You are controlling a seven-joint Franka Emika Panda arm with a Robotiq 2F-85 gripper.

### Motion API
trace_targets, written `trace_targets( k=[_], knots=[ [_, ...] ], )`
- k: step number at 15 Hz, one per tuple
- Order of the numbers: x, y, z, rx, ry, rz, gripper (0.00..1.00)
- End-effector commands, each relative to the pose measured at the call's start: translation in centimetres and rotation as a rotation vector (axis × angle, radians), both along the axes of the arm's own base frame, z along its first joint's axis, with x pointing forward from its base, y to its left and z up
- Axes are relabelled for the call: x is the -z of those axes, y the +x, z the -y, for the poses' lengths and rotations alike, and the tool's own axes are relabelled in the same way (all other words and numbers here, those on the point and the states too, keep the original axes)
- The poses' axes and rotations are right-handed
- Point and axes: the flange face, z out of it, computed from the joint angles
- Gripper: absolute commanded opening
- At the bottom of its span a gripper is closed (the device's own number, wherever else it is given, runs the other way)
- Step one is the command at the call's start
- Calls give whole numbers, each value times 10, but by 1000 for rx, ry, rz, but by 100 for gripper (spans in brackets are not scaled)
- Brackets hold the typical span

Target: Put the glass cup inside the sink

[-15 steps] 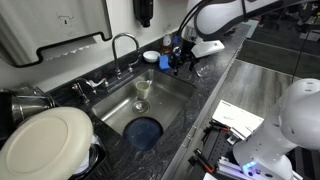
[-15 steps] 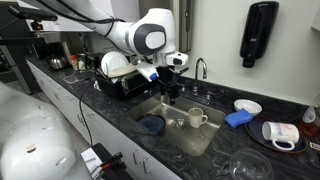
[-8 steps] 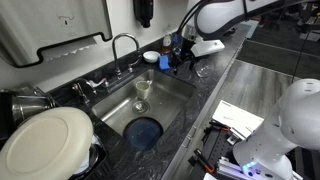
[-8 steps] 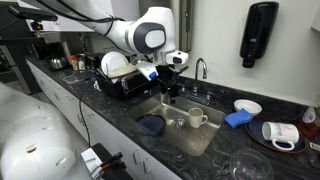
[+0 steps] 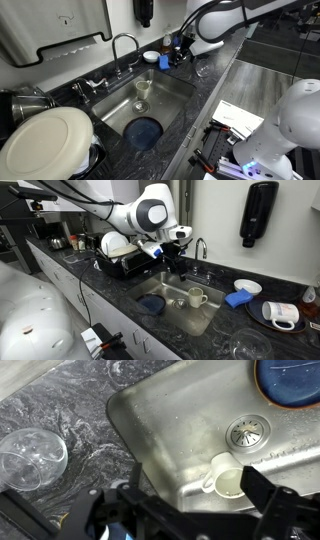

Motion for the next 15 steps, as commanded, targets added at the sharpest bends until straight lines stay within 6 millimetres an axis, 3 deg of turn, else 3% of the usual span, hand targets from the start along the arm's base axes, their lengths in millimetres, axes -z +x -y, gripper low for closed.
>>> trace_targets(
  k=[1,5,10,15],
  knots=[
    [16,3,20,-60,-41,14,100],
    [33,-7,58,-151,-24,-6,100],
    [48,-24,124,-227,-59,-37,100],
    [72,-21,166,-260,-167,-29,100]
  ],
)
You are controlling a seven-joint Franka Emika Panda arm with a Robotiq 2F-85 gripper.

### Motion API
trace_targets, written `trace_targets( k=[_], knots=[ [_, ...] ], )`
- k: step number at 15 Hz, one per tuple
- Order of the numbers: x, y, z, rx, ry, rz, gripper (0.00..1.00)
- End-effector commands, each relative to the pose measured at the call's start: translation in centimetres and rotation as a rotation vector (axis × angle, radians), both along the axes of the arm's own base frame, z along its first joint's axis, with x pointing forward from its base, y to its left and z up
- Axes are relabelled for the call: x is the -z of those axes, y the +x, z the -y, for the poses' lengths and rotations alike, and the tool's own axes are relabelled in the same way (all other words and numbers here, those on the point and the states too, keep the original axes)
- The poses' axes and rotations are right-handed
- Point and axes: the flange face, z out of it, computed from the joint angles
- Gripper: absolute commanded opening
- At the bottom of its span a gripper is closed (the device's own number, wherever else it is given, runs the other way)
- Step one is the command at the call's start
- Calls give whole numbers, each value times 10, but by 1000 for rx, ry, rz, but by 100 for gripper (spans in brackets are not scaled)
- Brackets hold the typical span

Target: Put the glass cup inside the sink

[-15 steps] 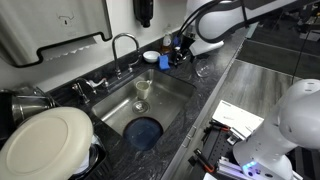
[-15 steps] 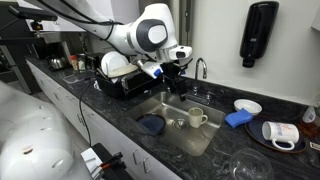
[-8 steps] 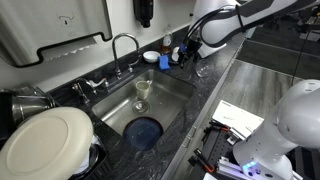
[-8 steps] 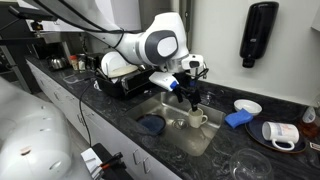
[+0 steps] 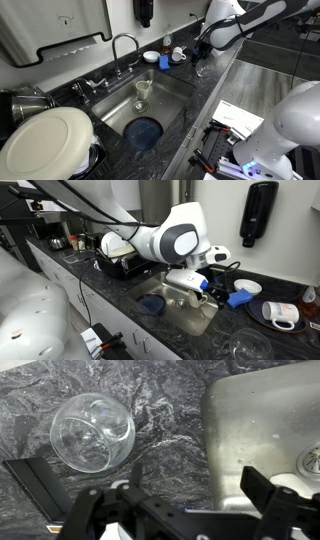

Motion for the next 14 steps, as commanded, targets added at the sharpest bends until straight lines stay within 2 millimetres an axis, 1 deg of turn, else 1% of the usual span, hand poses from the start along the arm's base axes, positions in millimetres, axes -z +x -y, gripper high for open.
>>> trace_targets(
  k=[1,4,6,10,14],
  knots=[
    [28,8,26,-44,-44,-2,100],
    [49,9,43,-30,-32,-33,100],
    [60,10,55,7,-50,-50,100],
    [70,15,75,56,-89,-61,100],
    [82,22,83,96,-80,-82,100]
  ],
)
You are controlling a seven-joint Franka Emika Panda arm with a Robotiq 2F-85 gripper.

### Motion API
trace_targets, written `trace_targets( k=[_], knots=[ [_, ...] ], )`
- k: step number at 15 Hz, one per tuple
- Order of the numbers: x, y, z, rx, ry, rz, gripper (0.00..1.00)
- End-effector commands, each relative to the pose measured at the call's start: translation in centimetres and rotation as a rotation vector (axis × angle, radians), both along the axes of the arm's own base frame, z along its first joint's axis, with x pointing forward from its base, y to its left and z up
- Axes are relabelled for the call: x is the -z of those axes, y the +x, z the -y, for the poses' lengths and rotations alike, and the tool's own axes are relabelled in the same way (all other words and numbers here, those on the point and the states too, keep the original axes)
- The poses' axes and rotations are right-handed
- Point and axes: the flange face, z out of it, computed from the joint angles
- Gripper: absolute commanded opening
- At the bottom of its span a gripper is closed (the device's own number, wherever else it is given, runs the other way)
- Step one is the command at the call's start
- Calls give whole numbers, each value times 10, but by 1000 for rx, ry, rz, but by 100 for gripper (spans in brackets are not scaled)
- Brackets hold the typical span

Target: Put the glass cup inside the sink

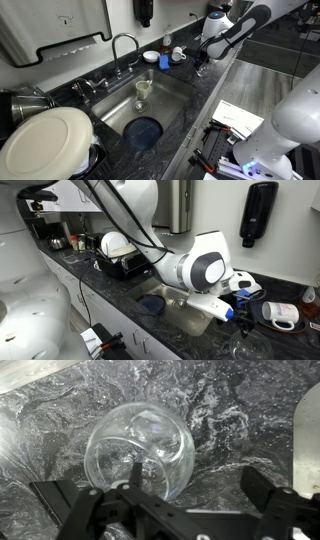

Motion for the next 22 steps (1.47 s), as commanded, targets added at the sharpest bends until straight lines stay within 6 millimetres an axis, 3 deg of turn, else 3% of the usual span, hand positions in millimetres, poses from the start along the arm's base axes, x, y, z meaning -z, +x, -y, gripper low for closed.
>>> trace_targets(
  k=[1,2,3,7,13,15,20,22],
  knots=[
    [17,10,11,29,3,-15,100],
    [20,11,13,39,5,-18,75],
    [25,11,15,47,10,-22,72],
    [31,13,18,72,20,-33,45],
    [23,20,14,76,8,-15,5],
    [20,23,10,75,6,-10,0],
    [8,27,-3,76,17,4,2],
    [-8,26,-22,67,65,31,2]
  ],
)
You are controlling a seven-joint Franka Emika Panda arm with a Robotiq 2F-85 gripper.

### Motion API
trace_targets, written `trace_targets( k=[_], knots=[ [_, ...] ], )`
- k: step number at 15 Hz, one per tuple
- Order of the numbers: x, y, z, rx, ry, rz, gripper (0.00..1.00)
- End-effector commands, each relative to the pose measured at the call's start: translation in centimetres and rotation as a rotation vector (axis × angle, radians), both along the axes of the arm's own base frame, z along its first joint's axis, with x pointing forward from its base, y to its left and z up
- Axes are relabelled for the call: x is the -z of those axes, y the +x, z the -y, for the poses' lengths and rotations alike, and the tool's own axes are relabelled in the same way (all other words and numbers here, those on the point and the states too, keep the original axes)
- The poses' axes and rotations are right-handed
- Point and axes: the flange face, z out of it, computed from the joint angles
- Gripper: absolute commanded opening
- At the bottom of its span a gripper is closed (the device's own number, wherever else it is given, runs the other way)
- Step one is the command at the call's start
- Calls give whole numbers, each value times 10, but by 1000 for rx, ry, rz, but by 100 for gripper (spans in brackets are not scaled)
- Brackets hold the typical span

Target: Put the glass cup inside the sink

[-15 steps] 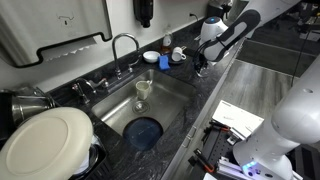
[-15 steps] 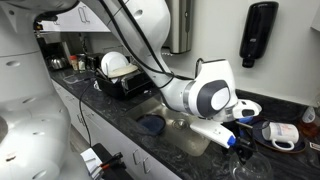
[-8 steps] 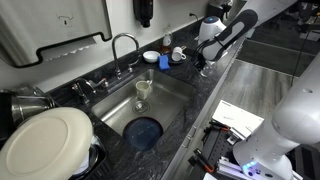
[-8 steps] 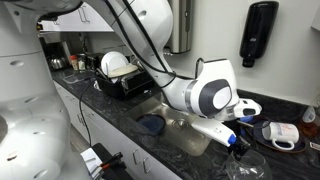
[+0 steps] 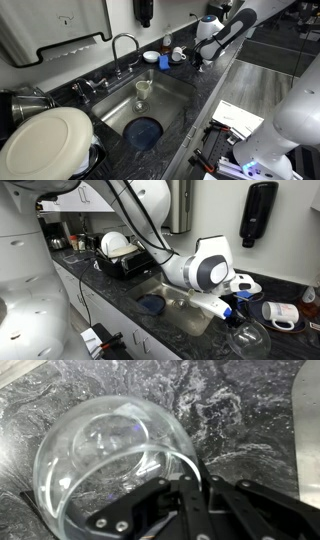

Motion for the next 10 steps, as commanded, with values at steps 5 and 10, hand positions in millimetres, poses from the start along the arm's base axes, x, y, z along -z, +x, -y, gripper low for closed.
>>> trace_targets(
  k=[5,10],
  knots=[
    [-77,9,-103,-82,301,133,2],
    [-106,30,-180,-199,549,175,2]
  ],
)
